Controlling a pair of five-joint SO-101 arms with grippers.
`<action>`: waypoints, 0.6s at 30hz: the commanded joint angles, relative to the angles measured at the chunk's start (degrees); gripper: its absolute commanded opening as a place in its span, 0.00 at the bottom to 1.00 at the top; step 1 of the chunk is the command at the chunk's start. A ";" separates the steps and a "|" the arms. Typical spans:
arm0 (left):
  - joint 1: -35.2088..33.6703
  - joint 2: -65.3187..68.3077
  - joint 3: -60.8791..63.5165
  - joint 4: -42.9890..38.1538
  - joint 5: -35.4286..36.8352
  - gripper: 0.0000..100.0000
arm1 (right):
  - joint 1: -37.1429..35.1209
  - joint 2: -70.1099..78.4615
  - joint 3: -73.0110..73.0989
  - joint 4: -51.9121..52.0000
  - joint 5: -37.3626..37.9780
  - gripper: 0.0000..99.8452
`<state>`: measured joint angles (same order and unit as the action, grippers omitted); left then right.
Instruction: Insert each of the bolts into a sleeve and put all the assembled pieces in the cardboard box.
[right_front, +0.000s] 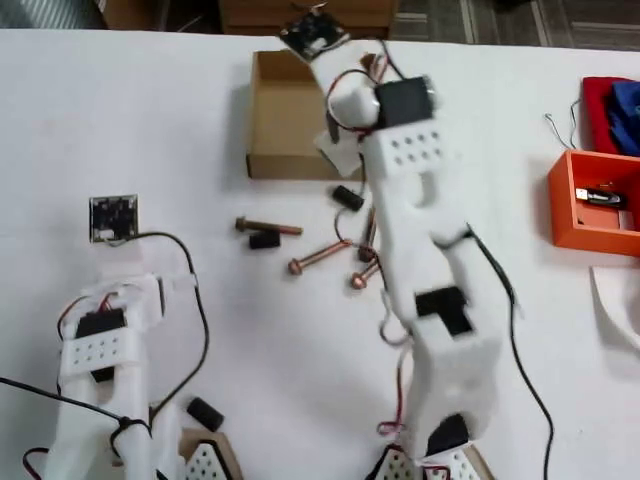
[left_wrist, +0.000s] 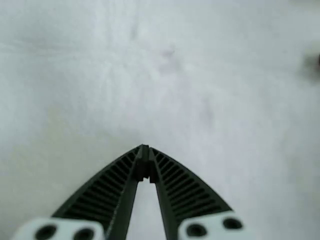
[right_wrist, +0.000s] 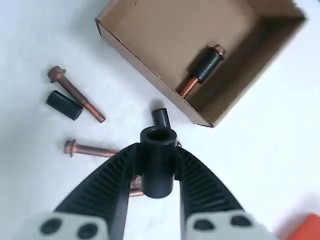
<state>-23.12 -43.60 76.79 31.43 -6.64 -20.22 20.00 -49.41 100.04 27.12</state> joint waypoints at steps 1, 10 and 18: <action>1.93 -0.70 -1.54 0.35 -4.84 0.03 | 1.63 -17.71 8.62 1.19 -1.32 0.02; 18.29 4.04 -21.93 15.74 -10.64 0.13 | 12.88 -44.35 39.91 -6.37 -1.23 0.02; 33.23 37.54 -54.90 34.02 -14.07 0.13 | 25.36 -69.05 67.78 -15.43 -0.88 0.02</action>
<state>4.92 -17.67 36.97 57.89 -19.65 2.20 -40.22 11.16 87.38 26.42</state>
